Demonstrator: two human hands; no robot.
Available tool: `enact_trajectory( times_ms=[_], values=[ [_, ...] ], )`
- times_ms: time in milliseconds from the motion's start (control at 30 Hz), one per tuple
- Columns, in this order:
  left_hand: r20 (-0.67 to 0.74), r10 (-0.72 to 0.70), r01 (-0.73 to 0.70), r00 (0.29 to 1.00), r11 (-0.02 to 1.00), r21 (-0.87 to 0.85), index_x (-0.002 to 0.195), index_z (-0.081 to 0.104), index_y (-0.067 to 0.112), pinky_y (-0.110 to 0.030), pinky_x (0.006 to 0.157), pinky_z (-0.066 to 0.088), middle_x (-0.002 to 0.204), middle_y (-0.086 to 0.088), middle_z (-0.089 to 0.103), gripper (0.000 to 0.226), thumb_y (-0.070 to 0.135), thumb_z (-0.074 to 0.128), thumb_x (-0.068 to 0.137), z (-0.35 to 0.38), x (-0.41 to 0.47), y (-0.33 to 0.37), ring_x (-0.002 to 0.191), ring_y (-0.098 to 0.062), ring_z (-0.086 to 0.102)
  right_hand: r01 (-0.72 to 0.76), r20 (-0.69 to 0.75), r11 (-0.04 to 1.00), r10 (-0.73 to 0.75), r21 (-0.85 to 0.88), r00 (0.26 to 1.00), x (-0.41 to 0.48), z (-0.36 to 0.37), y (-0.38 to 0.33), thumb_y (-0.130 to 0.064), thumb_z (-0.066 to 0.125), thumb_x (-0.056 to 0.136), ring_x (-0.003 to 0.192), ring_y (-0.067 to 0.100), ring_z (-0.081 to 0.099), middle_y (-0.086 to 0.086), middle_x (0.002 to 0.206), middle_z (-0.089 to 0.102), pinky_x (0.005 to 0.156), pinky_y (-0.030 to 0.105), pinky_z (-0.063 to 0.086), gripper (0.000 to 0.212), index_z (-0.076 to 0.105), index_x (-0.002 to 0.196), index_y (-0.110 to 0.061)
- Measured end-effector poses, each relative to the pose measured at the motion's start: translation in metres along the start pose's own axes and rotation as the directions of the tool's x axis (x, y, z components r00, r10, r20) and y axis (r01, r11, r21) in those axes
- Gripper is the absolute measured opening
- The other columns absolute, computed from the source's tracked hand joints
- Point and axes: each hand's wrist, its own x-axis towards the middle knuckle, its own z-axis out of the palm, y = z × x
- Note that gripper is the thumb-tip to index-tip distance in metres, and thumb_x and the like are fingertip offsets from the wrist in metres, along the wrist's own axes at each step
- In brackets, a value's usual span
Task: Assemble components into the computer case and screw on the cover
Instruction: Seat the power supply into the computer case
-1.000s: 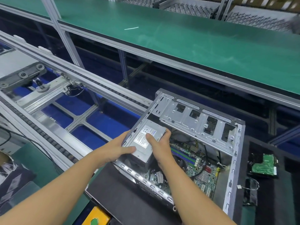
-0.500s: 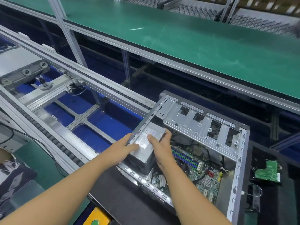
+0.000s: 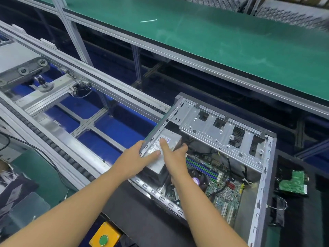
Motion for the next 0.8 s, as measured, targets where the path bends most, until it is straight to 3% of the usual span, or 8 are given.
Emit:
enact_trajectory(
  times_ms=[67, 133, 233, 400, 533, 667, 767, 800],
  values=[
    [0.001, -0.019, 0.019, 1.0, 0.998, -0.058, 0.115, 0.055, 0.052, -0.018, 0.078, 0.037, 0.108, 0.033, 0.061, 0.058, 0.089, 0.03, 0.078, 0.001, 0.002, 0.0, 0.101, 0.004, 0.057, -0.013, 0.01, 1.0, 0.013, -0.02, 1.0, -0.002, 0.006, -0.003, -0.061, 0.067, 0.089, 0.142, 0.03, 0.041, 0.009, 0.163, 0.029, 0.112, 0.042, 0.039, 0.109, -0.005, 0.161, -0.02],
    [0.016, -0.062, 0.063, 0.998, 0.992, -0.107, 0.133, 0.054, 0.043, -0.024, 0.091, 0.031, 0.128, 0.023, 0.057, 0.067, 0.081, 0.022, 0.088, 0.003, 0.009, -0.005, 0.113, -0.001, 0.049, -0.004, -0.002, 1.0, 0.004, -0.008, 1.0, -0.003, 0.01, -0.004, -0.059, 0.067, 0.09, 0.143, 0.03, 0.04, 0.007, 0.165, 0.026, 0.115, 0.046, 0.038, 0.108, -0.006, 0.161, -0.025],
    [0.033, -0.15, 0.152, 0.988, 0.985, -0.079, 0.141, 0.051, 0.034, -0.031, 0.097, 0.028, 0.144, 0.008, 0.051, 0.073, 0.076, 0.018, 0.091, 0.004, 0.02, -0.011, 0.132, -0.014, 0.045, 0.054, -0.027, 0.999, -0.054, 0.004, 0.998, -0.005, 0.01, -0.002, -0.052, 0.069, 0.091, 0.143, 0.027, 0.041, 0.003, 0.165, 0.028, 0.112, 0.039, 0.038, 0.1, 0.001, 0.161, -0.031],
    [0.035, -0.16, 0.163, 0.986, 0.983, -0.084, 0.114, 0.065, 0.041, -0.032, 0.093, 0.035, 0.113, 0.018, 0.063, 0.068, 0.079, 0.015, 0.087, 0.006, 0.023, -0.012, 0.107, -0.009, 0.056, 0.012, 0.015, 0.996, -0.013, 0.089, 1.0, -0.001, -0.001, 0.003, -0.048, 0.076, 0.087, 0.128, 0.027, 0.058, 0.004, 0.148, 0.052, 0.108, 0.05, 0.048, 0.087, 0.019, 0.152, -0.036],
    [-0.001, -0.132, 0.132, 0.991, 0.987, -0.089, 0.075, 0.063, 0.061, -0.02, 0.072, 0.035, 0.074, 0.036, 0.064, 0.05, 0.074, 0.018, 0.091, 0.006, 0.02, -0.006, 0.081, 0.012, 0.052, -0.005, 0.042, 0.988, -0.001, 0.153, 0.999, 0.0, -0.008, 0.007, -0.044, 0.081, 0.083, 0.112, 0.019, 0.067, -0.002, 0.129, 0.065, 0.102, 0.048, 0.054, 0.075, 0.031, 0.138, -0.038],
    [0.045, -0.075, 0.08, 0.996, 0.989, -0.127, 0.078, 0.056, 0.074, -0.016, 0.073, 0.035, 0.078, 0.049, 0.058, 0.031, 0.078, 0.027, 0.09, 0.002, 0.013, -0.003, 0.08, 0.017, 0.056, -0.001, 0.098, 0.999, 0.005, -0.044, 0.995, 0.004, -0.016, -0.002, -0.066, 0.074, 0.068, 0.112, 0.023, 0.063, 0.004, 0.133, 0.054, 0.1, 0.048, 0.053, 0.08, 0.029, 0.129, -0.04],
    [0.081, -0.006, 0.016, 0.997, 0.992, -0.125, 0.087, 0.056, 0.074, -0.015, 0.074, 0.037, 0.089, 0.048, 0.06, 0.021, 0.081, 0.036, 0.085, 0.001, 0.013, -0.006, 0.084, 0.024, 0.056, 0.068, 0.105, 0.973, -0.046, -0.222, 0.993, 0.006, -0.023, -0.009, -0.071, 0.072, 0.065, 0.105, 0.012, 0.055, 0.004, 0.131, 0.045, 0.082, 0.031, 0.049, 0.077, 0.033, 0.12, -0.033],
    [0.079, 0.011, -0.002, 0.997, 0.992, -0.122, 0.092, 0.058, 0.069, -0.016, 0.077, 0.038, 0.093, 0.043, 0.062, 0.026, 0.083, 0.036, 0.084, 0.001, 0.013, -0.008, 0.089, 0.022, 0.057, 0.108, 0.085, 0.952, -0.087, -0.288, 0.993, 0.008, -0.024, -0.011, -0.073, 0.07, 0.066, 0.109, 0.013, 0.053, 0.004, 0.132, 0.044, 0.083, 0.031, 0.047, 0.08, 0.036, 0.122, -0.028]
  ],
)
